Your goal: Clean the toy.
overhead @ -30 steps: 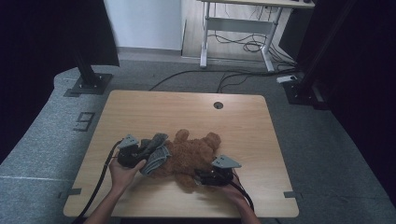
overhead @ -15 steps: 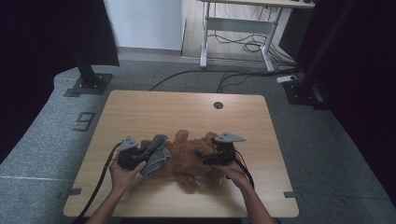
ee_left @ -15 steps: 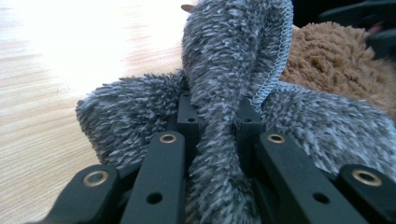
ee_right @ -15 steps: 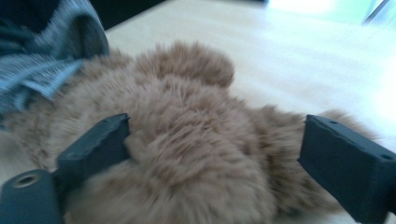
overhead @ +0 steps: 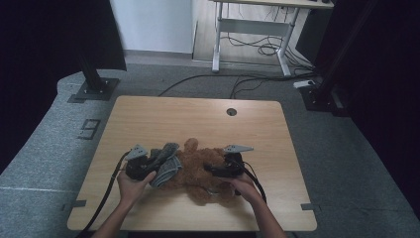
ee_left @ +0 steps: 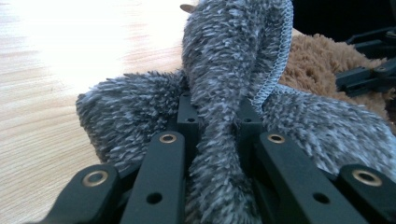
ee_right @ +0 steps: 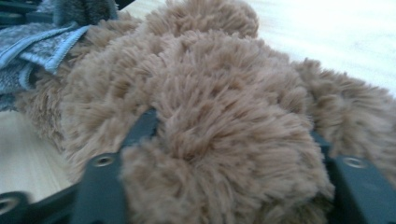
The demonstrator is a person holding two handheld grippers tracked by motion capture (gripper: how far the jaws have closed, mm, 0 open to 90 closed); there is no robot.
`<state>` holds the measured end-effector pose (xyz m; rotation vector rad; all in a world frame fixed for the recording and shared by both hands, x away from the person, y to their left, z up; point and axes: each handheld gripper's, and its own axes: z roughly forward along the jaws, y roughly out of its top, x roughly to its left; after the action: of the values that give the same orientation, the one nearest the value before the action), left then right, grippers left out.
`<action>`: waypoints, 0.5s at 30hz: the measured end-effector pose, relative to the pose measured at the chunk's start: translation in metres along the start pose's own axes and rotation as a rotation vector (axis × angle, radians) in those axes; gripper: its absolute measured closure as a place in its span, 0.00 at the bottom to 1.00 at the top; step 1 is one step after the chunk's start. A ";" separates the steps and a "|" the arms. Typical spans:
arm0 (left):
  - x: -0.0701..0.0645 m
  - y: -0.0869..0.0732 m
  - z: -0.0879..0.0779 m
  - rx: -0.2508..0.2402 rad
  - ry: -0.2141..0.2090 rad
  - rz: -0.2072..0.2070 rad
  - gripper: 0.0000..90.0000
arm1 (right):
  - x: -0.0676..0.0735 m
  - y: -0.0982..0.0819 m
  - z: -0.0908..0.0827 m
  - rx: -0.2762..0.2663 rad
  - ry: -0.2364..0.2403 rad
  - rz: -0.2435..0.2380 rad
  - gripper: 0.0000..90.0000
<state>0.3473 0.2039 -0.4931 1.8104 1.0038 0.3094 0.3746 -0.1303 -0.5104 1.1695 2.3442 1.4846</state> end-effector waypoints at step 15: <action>0.013 0.038 0.035 0.016 0.033 -0.009 0.86 | -0.008 0.007 0.000 -0.195 -0.173 -0.036 0.67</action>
<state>0.3955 0.1852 -0.4797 1.8202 1.0398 0.3282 0.3836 -0.1345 -0.5072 1.1500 2.0472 1.4955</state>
